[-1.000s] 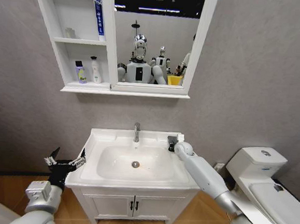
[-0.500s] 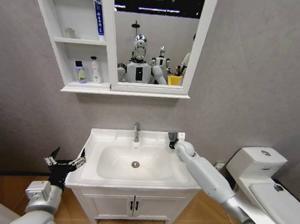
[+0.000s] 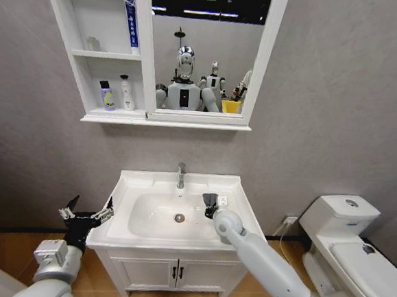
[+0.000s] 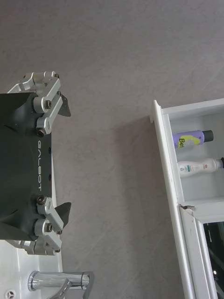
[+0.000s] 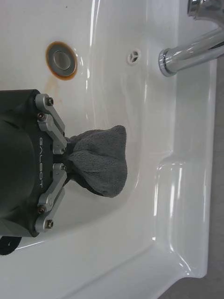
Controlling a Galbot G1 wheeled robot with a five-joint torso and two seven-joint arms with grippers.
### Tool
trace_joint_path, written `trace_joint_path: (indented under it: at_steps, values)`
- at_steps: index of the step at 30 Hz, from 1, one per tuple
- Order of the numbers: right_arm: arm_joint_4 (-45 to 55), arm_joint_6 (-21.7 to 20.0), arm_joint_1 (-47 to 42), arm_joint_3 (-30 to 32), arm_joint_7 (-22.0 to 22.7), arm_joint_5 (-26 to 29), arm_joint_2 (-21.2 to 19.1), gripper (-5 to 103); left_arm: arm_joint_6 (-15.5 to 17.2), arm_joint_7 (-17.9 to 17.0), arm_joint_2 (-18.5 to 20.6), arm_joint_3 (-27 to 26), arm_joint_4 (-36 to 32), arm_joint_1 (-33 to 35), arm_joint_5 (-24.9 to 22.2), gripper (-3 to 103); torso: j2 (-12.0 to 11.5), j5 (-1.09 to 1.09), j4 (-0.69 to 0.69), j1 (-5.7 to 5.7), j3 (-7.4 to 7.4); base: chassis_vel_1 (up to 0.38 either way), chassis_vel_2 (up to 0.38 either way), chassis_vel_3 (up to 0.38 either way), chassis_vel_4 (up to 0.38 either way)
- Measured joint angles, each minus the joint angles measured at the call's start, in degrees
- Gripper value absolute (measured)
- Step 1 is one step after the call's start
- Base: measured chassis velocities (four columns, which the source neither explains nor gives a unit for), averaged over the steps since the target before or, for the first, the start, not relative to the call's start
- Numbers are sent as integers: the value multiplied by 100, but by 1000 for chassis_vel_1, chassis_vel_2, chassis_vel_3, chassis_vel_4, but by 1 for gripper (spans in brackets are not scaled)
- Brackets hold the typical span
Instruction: Move facial cleanser and shampoo from washbasin to cabinet, then wipe washbasin with towel.
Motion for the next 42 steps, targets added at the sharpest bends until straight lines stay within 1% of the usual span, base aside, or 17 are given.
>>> trace_joint_path:
  at_steps: [5,8,11,16,23,24,30,34,37,42]
  values:
    - [-324,-27,-37,182,-131,-83,168,3,0,0,0,0,0,0,0,100,0,0,0,0,0,0,0,0,0]
    - [-598,-116,130,333,-246,31,349,3,0,0,0,0,0,0,0,100,0,-1,2,0,0,0,0,0,0]
    - [-771,-158,210,363,-281,67,422,3,0,0,0,0,0,0,0,100,-1,-1,2,0,0,0,0,0,0]
    - [-922,-209,250,387,-325,49,456,3,0,0,0,0,0,0,0,100,-1,0,2,0,0,0,0,0,0]
    - [-1133,-271,282,431,-596,-97,397,3,0,0,0,0,0,0,0,100,0,0,1,0,1,0,0,0,0]
    - [-1164,-293,306,436,-655,-88,384,3,0,0,0,0,0,0,0,100,-1,0,1,0,0,0,0,0,0]
    - [-1229,-348,382,432,-693,-9,391,3,0,0,0,0,0,0,0,100,-1,0,0,0,0,0,0,0,0]
    - [-1307,-348,428,376,-749,-52,490,3,0,0,0,0,0,0,0,100,-1,0,0,0,1,0,0,0,0]
    - [-1366,-346,450,324,-757,-77,628,3,0,0,0,0,0,0,0,100,0,0,2,1,1,0,0,0,0]
    - [-1423,-339,451,301,-801,-137,673,3,0,0,0,0,0,0,0,100,-1,-1,1,1,1,0,0,0,0]
